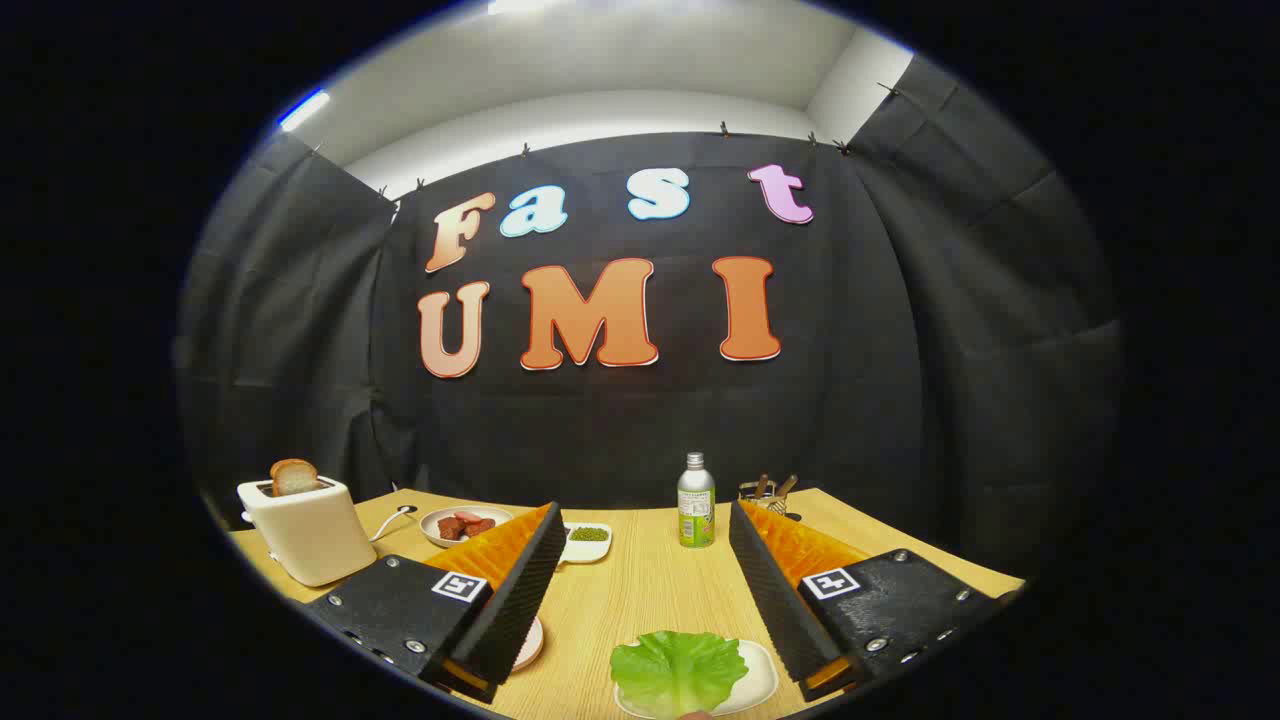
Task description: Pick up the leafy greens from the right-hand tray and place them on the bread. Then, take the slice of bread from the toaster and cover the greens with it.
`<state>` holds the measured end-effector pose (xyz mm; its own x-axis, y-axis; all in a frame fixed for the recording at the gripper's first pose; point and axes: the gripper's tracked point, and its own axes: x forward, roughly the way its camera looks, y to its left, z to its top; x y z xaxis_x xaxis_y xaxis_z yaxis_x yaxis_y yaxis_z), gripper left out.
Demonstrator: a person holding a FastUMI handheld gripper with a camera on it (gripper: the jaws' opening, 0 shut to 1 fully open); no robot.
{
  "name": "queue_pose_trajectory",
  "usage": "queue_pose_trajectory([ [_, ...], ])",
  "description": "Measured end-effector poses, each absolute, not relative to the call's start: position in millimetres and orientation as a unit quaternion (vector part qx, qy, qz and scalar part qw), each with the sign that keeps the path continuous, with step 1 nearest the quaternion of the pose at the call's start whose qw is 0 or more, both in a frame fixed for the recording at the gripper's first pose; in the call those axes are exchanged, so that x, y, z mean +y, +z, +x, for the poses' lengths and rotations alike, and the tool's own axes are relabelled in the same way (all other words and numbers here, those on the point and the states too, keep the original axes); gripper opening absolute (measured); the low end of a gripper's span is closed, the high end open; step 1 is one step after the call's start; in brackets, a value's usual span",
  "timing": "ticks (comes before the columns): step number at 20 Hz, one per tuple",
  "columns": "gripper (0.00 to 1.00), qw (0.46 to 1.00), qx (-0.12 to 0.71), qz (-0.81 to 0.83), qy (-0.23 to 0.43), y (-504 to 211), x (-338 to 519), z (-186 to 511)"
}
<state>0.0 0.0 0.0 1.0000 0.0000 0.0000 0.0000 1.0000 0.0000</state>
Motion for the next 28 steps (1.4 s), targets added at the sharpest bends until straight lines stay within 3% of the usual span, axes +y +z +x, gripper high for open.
queue_pose_trajectory([
  [20,0.99,0.998,-0.011,0.004,-0.067,0.0,-31.0,1.1],
  [28,0.99,0.997,0.066,-0.021,-0.04,-26.3,-28.7,4.5],
])
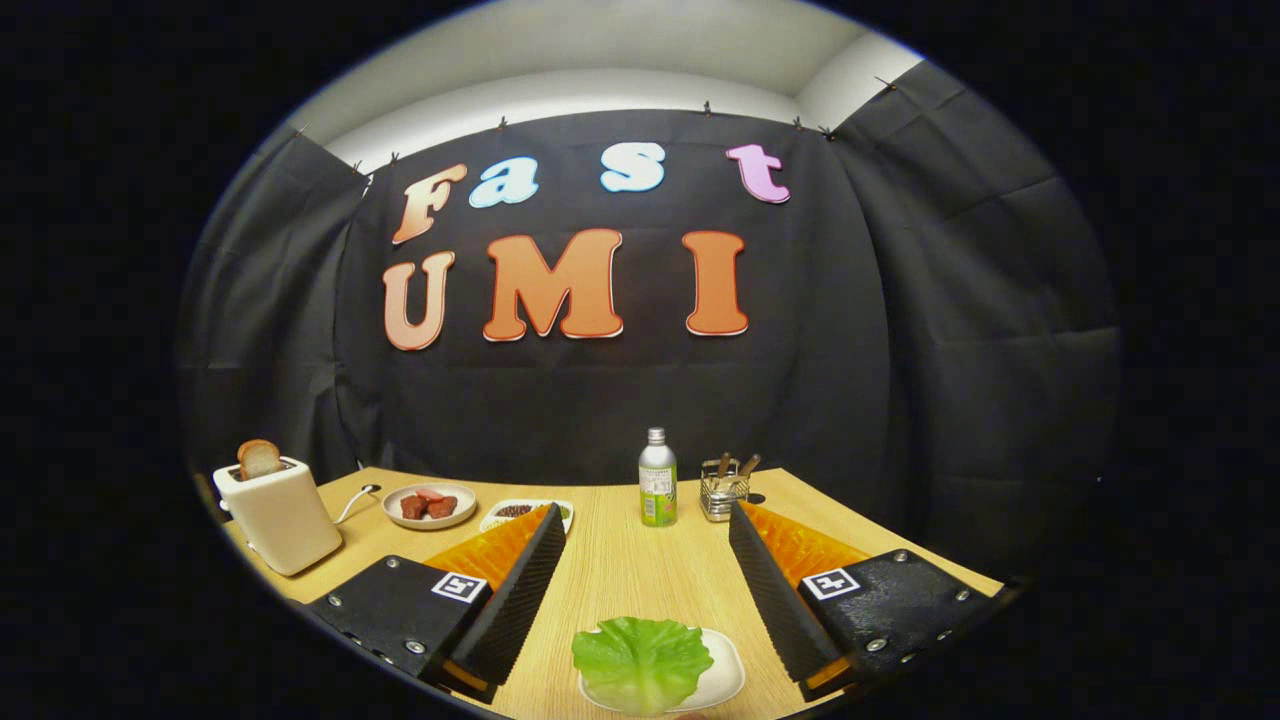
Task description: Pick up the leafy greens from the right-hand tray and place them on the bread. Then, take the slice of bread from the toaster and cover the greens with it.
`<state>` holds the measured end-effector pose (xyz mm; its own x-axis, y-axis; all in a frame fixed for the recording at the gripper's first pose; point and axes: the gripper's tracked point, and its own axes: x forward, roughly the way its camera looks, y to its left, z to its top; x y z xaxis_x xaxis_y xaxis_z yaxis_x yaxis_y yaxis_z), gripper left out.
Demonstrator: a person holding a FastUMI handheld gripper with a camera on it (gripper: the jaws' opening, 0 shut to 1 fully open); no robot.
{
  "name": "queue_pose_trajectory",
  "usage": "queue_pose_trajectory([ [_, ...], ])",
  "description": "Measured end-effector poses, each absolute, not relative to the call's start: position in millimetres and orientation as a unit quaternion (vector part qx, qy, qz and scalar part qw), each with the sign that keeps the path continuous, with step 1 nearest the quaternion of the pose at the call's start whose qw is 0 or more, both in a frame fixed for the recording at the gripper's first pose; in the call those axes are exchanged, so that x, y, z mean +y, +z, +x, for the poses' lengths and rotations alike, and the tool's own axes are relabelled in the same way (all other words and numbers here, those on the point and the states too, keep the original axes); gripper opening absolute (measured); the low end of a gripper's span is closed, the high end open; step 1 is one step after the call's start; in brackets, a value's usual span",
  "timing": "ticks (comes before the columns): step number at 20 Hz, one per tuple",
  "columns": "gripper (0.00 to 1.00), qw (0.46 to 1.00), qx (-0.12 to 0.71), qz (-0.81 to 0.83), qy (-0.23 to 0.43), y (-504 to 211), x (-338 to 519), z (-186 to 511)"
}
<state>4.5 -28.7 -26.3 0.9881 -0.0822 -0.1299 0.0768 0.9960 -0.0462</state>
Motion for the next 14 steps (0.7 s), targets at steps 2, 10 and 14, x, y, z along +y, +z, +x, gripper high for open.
queue_pose_trajectory([
  [2,0.99,0.994,0.102,-0.027,-0.037,-41.5,-32.7,7.0],
  [10,0.99,0.967,0.252,-0.042,-0.016,-112.6,-34.9,8.7],
  [14,0.99,0.948,0.315,-0.048,0.003,-134.8,-25.1,7.8],
])
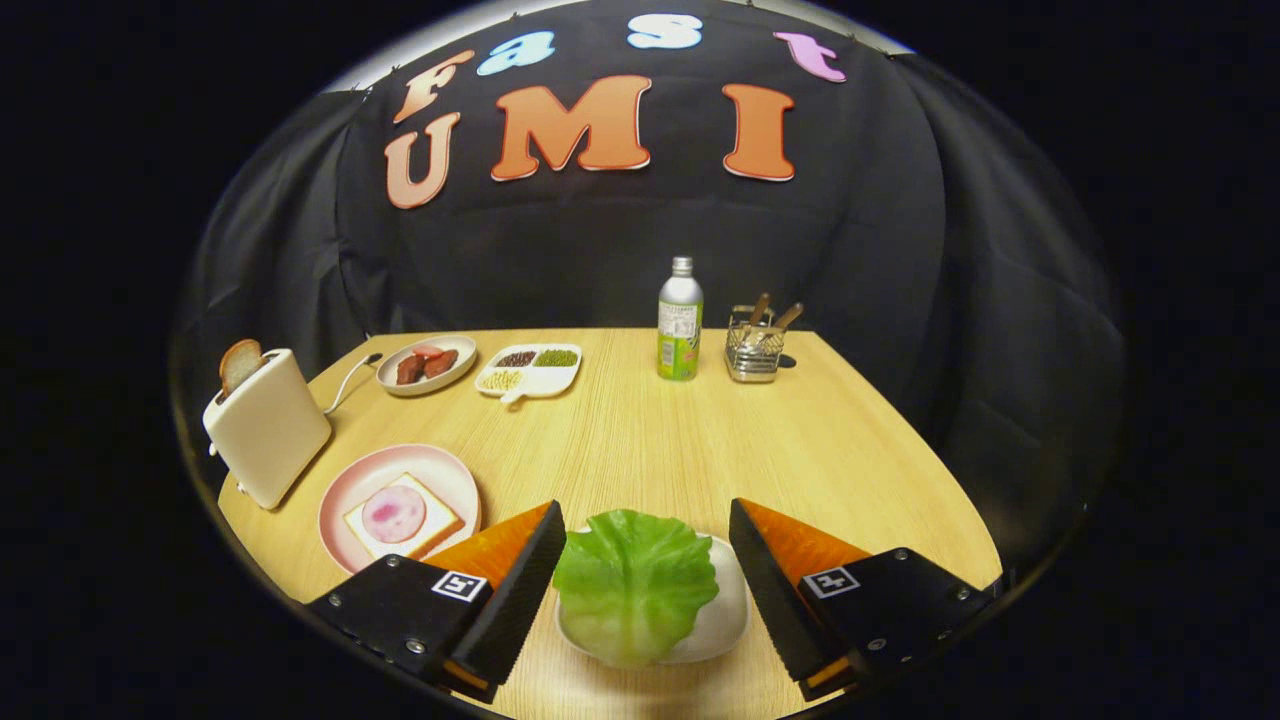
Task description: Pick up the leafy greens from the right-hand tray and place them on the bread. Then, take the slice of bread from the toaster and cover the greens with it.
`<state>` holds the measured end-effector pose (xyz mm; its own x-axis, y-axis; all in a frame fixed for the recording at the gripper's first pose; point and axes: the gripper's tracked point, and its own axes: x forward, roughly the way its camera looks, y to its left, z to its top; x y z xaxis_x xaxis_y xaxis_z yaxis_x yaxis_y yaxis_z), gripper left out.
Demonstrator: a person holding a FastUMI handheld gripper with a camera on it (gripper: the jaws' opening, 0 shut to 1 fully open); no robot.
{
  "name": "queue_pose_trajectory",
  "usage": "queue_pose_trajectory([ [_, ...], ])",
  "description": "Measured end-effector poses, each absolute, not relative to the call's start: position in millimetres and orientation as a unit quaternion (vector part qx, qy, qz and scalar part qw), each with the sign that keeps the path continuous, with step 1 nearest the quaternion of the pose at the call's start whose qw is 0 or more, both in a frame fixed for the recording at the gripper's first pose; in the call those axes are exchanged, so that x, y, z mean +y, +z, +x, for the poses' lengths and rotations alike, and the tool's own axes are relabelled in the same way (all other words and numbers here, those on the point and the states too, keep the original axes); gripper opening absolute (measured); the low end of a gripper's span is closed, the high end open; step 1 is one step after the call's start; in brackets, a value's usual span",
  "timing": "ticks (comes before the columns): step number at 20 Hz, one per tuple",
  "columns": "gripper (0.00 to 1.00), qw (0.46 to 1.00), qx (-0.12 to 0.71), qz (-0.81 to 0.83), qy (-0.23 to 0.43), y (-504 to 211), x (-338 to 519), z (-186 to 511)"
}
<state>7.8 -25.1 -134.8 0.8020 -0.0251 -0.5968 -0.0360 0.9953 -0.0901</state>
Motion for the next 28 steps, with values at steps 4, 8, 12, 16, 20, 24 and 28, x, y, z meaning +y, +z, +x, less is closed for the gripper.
queue_pose_trajectory([
  [4,0.98,0.919,0.389,-0.064,0.013,-159.4,-21.7,1.1],
  [8,0.96,0.895,0.437,-0.084,0.028,-180.9,-16.7,-7.2],
  [12,0.95,0.869,0.485,-0.089,0.036,-202.0,-16.9,-9.6],
  [16,0.88,0.847,0.524,-0.078,0.03,-224.7,-22.8,-7.8],
  [20,0.79,0.841,0.535,-0.075,0.025,-235.6,-22.5,-5.4],
  [24,0.57,0.845,0.53,-0.07,0.02,-238.0,-21.6,0.4],
  [28,0.14,0.847,0.529,-0.048,0.024,-236.1,-17.0,1.2],
])
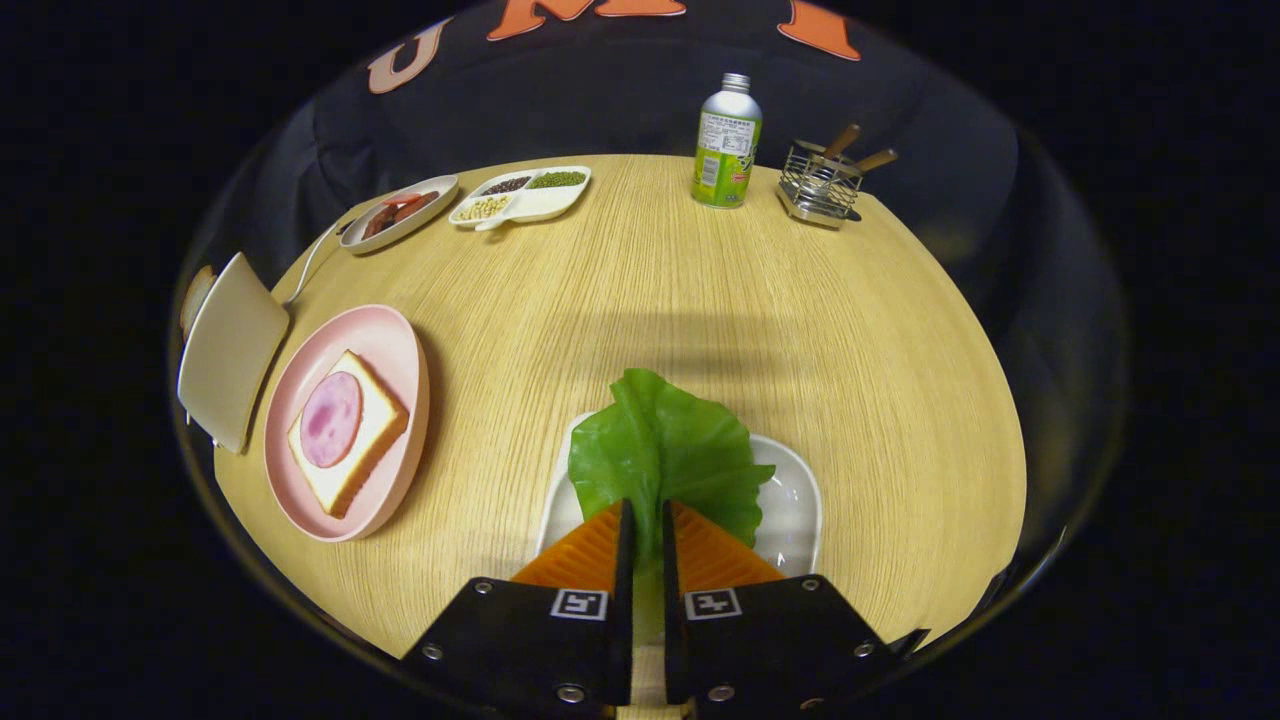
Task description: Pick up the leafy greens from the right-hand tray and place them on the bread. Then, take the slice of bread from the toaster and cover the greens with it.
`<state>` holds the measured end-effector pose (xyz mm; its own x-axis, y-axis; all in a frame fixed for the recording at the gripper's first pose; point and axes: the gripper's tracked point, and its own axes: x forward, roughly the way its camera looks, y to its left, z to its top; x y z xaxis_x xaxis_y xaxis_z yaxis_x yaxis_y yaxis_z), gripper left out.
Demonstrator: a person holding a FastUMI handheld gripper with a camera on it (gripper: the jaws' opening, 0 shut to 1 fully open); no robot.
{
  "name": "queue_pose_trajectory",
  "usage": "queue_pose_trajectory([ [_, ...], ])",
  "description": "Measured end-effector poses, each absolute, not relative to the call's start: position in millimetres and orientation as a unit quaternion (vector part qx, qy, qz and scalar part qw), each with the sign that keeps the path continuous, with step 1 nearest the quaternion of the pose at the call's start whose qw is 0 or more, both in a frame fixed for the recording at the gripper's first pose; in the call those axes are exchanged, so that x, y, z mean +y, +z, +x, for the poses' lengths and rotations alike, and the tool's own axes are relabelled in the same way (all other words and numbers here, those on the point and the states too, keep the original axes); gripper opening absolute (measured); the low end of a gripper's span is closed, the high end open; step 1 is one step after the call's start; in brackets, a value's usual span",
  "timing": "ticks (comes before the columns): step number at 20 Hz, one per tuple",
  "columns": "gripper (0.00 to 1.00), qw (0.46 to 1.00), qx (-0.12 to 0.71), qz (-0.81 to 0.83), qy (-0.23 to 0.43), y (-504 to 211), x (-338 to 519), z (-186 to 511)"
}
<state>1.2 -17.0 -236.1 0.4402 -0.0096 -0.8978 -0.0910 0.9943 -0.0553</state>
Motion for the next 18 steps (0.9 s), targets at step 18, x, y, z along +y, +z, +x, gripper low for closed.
queue_pose_trajectory([
  [18,0.04,0.9,0.415,0.013,0.133,-140.4,98.2,18.5],
])
